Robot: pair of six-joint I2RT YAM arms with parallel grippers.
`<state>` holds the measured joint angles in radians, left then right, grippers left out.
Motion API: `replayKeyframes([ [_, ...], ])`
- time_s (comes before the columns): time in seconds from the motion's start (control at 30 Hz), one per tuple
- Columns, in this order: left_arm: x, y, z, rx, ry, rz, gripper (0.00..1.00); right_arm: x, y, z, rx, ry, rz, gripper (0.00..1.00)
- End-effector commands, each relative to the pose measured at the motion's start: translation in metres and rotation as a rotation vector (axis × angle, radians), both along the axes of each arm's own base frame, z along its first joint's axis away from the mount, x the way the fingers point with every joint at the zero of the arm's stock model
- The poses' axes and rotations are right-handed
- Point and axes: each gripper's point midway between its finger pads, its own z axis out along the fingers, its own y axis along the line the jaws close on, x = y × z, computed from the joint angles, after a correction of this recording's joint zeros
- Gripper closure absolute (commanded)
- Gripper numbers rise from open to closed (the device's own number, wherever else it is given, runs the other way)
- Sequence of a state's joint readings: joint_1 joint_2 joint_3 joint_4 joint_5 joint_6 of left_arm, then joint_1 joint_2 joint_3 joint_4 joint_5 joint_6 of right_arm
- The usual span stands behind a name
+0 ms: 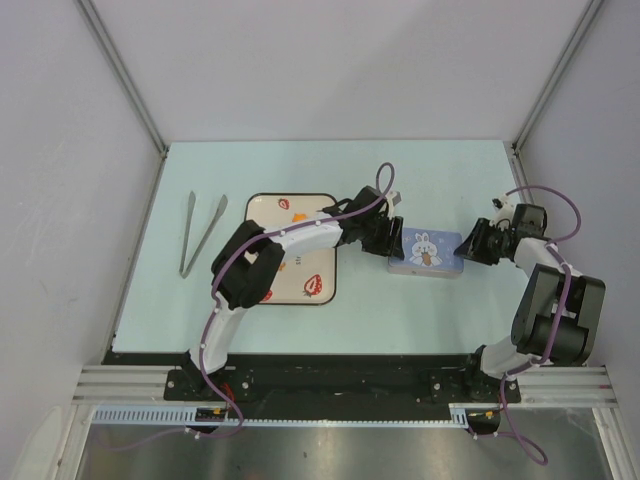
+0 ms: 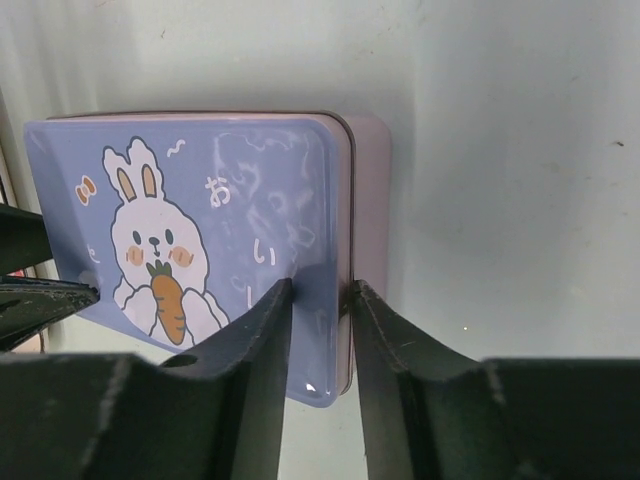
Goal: Pack the cookies
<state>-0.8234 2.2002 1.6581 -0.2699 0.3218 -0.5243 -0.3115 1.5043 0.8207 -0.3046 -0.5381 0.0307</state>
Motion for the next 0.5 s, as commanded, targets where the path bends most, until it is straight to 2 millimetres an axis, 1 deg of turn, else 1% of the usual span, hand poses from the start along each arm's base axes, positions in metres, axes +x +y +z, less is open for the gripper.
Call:
replayKeyframes([
  [0.0, 0.004, 0.003, 0.004, -0.008, -0.004, 0.011, 0.39, -0.011, 0.014, -0.012, 0.035, 0.072, 0.026, 0.63],
  [0.07, 0.007, 0.004, 0.007, -0.012, -0.009, 0.018, 0.33, -0.006, 0.014, -0.008, 0.042, 0.057, 0.016, 0.60],
  [0.17, 0.015, 0.006, 0.010, -0.014, -0.018, 0.026, 0.28, -0.002, 0.016, -0.008, 0.046, 0.058, 0.018, 0.60],
  [0.3, 0.023, 0.011, 0.010, -0.012, -0.024, 0.042, 0.26, 0.000, 0.018, -0.013, 0.057, 0.072, 0.021, 0.60],
  [0.47, 0.032, 0.020, 0.006, -0.009, -0.026, 0.060, 0.28, 0.003, 0.027, -0.013, 0.062, 0.072, 0.035, 0.61],
])
